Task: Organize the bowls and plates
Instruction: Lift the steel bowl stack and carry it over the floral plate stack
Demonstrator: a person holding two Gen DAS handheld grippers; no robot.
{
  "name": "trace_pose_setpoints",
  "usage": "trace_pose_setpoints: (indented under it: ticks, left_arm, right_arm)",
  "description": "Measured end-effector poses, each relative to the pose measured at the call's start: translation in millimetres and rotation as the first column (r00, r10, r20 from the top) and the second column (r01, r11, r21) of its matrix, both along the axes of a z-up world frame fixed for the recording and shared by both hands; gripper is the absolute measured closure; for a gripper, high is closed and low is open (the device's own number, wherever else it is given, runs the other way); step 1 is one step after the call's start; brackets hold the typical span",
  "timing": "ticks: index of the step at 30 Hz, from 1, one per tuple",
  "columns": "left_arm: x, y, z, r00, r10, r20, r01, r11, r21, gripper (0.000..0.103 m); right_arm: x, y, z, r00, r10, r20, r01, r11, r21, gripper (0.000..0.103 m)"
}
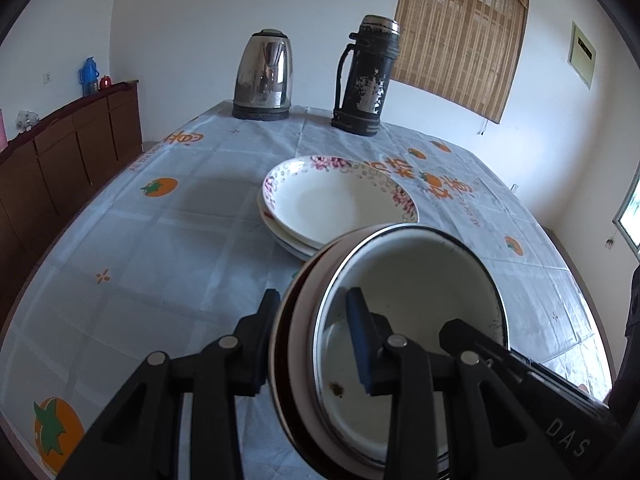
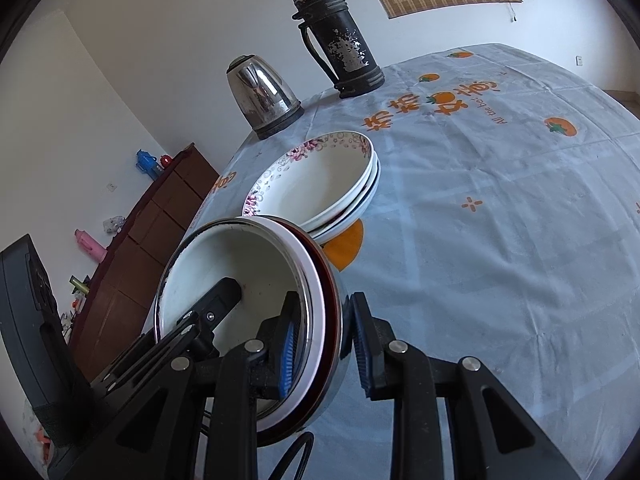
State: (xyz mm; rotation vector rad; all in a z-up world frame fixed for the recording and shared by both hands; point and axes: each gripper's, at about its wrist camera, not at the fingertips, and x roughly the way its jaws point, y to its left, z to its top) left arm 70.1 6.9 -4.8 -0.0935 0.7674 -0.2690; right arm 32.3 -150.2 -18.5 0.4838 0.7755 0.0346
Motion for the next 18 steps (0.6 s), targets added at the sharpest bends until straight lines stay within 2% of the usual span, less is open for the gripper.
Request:
trace_pose_setpoints:
  ticks: [18]
  left_arm:
    - [17,-6,26,0.999,0.006,0.048,-0.006,1.0,-0.003,0.07]
  right_arm:
    - [20,-1,24,0.999,0.012,0.048,-0.011,1.0,-0.008,0.075]
